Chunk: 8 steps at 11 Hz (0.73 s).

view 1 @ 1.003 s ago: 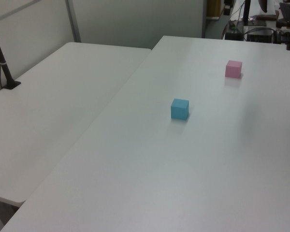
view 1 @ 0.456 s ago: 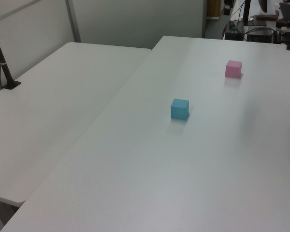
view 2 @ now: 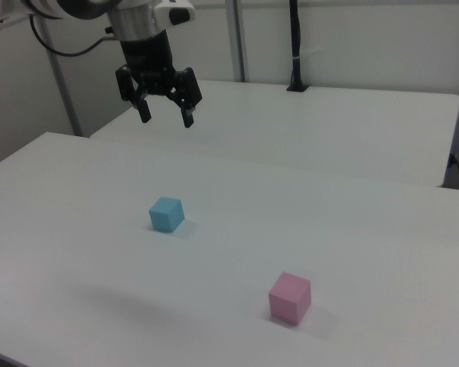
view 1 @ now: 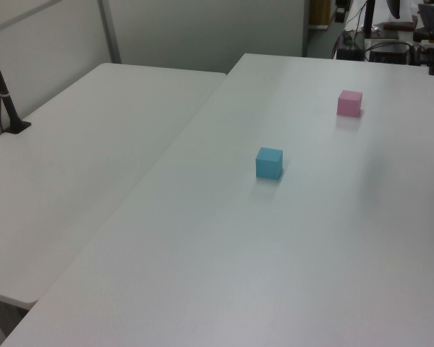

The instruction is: Put blue cube on pink cube

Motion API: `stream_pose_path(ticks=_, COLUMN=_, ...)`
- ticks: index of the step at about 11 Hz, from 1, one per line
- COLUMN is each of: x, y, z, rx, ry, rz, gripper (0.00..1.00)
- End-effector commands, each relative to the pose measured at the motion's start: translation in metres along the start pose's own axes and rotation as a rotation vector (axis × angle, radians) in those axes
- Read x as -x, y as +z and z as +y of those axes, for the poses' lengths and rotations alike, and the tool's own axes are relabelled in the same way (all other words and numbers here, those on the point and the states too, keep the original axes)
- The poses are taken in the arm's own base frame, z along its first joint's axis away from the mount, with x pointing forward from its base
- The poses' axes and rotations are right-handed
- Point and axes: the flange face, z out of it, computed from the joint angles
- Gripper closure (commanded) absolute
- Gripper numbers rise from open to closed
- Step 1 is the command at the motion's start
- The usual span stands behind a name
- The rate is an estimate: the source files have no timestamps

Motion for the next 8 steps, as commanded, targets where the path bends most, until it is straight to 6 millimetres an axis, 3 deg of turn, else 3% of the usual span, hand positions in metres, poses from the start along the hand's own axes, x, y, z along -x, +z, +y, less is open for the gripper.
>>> stream_pose_path(ticks=1, x=0.0081, y=-0.0033, z=-0.0051, rx=-0.018, ry=0.008, rz=-0.005, gripper=0.00)
stream_pose_path(ticks=8, x=0.0151, y=-0.0111, z=0.0022, rx=-0.018, ry=0.024, rz=0.007, gripper=0.00)
